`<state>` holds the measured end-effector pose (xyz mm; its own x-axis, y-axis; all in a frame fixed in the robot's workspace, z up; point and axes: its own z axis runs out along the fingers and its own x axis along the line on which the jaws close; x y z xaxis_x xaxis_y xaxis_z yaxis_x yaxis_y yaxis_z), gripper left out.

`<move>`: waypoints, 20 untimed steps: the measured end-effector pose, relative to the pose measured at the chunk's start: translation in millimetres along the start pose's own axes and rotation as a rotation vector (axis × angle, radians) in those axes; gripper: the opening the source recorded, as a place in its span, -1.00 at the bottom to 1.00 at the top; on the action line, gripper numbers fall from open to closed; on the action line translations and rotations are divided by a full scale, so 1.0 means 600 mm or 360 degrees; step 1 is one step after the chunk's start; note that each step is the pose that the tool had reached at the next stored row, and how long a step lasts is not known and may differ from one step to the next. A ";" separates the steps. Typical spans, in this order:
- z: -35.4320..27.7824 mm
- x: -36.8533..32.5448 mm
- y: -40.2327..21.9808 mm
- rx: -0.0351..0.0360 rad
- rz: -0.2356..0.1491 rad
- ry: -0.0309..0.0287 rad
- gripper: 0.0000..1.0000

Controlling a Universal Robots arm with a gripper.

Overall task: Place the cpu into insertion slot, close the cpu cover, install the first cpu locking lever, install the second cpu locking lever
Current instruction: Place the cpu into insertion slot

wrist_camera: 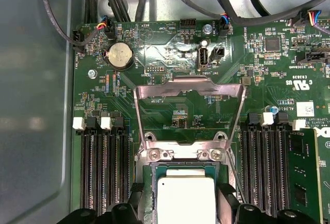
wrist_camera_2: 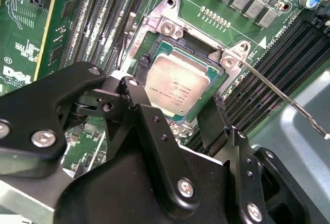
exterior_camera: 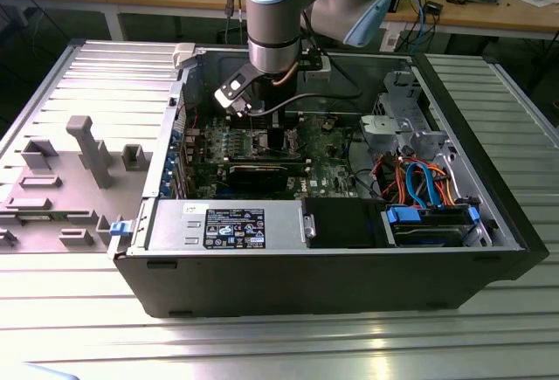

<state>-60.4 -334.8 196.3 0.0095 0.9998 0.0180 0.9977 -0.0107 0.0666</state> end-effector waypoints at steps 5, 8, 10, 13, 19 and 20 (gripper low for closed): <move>0.000 0.000 0.000 0.0000 0.0000 0.00000 0.43; 0.000 0.000 0.000 0.0000 0.0000 -0.00001 0.43; -0.002 0.000 0.000 0.0000 0.0000 -0.00002 0.43; -0.007 0.000 0.000 0.0000 0.0000 -0.00005 0.43; -0.011 0.000 0.001 0.0002 0.0000 -0.00004 0.43; -0.012 0.000 0.001 0.0002 0.0000 -0.00006 0.43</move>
<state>-60.4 -334.7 203.4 0.0096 0.9998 0.0176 0.9978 -0.0107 0.0655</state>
